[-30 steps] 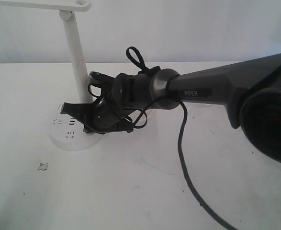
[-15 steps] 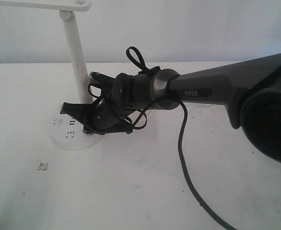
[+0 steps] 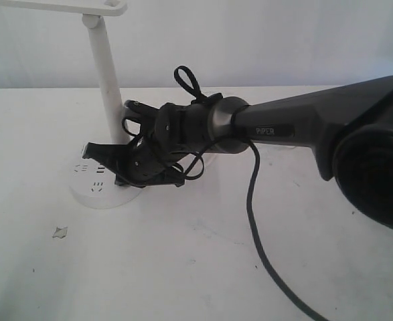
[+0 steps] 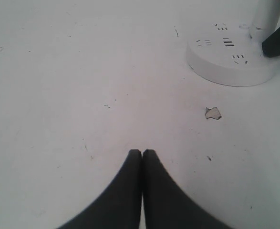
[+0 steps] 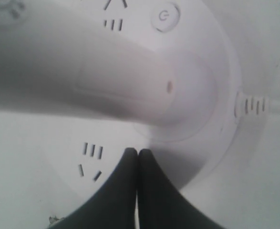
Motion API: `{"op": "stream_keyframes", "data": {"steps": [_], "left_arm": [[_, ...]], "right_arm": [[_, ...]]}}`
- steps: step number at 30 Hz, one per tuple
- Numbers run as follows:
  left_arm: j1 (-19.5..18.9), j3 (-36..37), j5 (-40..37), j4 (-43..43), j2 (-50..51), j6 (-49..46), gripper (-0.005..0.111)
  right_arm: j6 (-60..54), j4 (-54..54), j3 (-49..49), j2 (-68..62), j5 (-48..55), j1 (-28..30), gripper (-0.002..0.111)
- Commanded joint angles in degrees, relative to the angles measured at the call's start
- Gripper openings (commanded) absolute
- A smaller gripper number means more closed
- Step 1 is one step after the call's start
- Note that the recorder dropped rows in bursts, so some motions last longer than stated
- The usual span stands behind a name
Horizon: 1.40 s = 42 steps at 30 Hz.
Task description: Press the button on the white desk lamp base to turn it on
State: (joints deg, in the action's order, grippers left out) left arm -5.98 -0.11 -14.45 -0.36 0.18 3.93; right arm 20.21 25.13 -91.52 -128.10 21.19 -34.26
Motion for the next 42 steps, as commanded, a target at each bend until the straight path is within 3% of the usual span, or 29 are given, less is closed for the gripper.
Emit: {"op": "stream_keyframes", "data": {"steps": [1, 14, 23, 30, 38, 42], "left_arm": [[0.47, 0.11, -0.10, -0.13, -0.18, 0.07, 0.000], [0.47, 0.11, -0.10, -0.13, -0.18, 0.07, 0.000], [0.47, 0.11, -0.10, -0.13, -0.18, 0.07, 0.000], [0.47, 0.11, -0.10, -0.13, -0.18, 0.07, 0.000], [0.47, 0.11, -0.10, -0.13, -0.18, 0.07, 0.000], [0.47, 0.11, -0.10, -0.13, -0.18, 0.07, 0.000]], "right_arm": [[7.23, -10.30, 0.86, -2.44, 6.36, -0.20, 0.000], [8.51, -12.23, 0.86, -2.78, 8.52, -0.20, 0.000], [7.37, -18.85, 0.86, 5.44, 9.72, 0.00, 0.000], [-7.41, -18.91, 0.86, 10.66, 17.15, 0.00, 0.000], [-37.47, -2.28, 0.86, 12.70, 28.11, 0.00, 0.000], [-44.01, -0.29, 0.86, 12.70, 28.55, -1.01, 0.000]]}}
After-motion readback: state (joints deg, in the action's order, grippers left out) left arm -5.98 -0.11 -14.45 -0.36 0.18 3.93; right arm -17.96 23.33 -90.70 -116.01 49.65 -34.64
